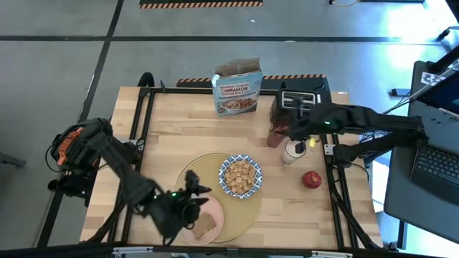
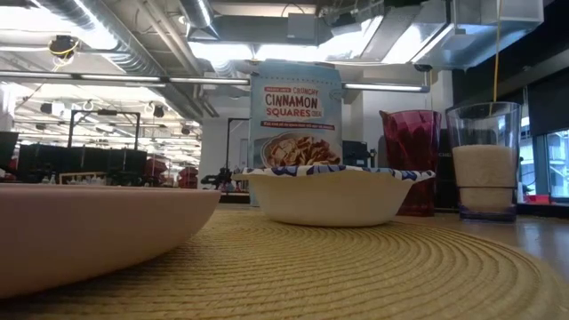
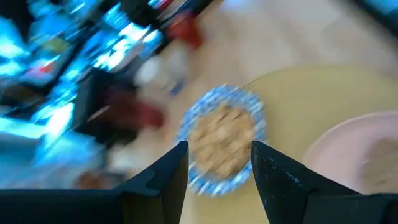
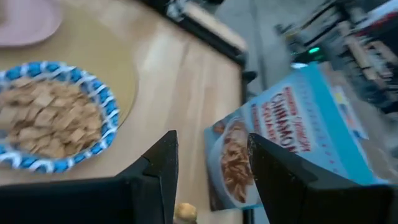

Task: Arrange a breakfast setting
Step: Put the apple on the pink plate

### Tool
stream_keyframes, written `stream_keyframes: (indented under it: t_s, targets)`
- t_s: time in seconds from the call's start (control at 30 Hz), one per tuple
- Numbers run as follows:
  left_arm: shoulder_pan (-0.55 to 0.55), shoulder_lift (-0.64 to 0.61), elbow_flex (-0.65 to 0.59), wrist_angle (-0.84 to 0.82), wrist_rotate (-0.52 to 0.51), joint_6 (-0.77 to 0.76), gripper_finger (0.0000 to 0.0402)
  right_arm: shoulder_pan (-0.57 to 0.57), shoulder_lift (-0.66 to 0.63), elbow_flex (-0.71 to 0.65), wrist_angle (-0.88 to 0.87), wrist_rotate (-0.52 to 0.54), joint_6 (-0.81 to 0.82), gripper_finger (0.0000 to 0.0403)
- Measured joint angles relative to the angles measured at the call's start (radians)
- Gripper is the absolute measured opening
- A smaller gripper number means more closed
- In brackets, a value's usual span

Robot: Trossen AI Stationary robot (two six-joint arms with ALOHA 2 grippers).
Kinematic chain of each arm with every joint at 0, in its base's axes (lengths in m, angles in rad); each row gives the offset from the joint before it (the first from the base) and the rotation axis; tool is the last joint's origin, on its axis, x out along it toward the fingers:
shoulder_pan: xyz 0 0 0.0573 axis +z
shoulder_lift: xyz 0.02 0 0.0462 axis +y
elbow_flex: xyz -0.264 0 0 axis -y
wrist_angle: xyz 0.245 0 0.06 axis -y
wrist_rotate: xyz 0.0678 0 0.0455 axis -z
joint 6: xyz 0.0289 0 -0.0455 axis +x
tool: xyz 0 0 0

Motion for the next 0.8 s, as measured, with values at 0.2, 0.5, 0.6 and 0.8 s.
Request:
stream_keyframes:
  t_s: [0.2, 0.5, 0.6, 0.8]
  targets:
    - [0.159, -0.166, -0.280, 0.406, 0.215, 0.221, 0.0165, 0.063, -0.141, -0.209, 0.205, 0.107, 0.040, 0.0163]
    - [0.315, -0.397, -0.486, 0.770, 0.260, 0.365, 0.0165, 0.145, -0.165, -0.353, 0.214, 0.101, 0.198, 0.0163]
    - [0.336, -0.454, -0.503, 0.787, 0.261, 0.376, 0.0165, 0.214, -0.165, -0.353, 0.199, 0.112, 0.243, 0.0163]
    - [0.353, -0.524, -0.506, 0.678, 0.249, 0.319, 0.0165, 0.337, -0.166, -0.274, -0.031, 0.084, 0.461, 0.0163]
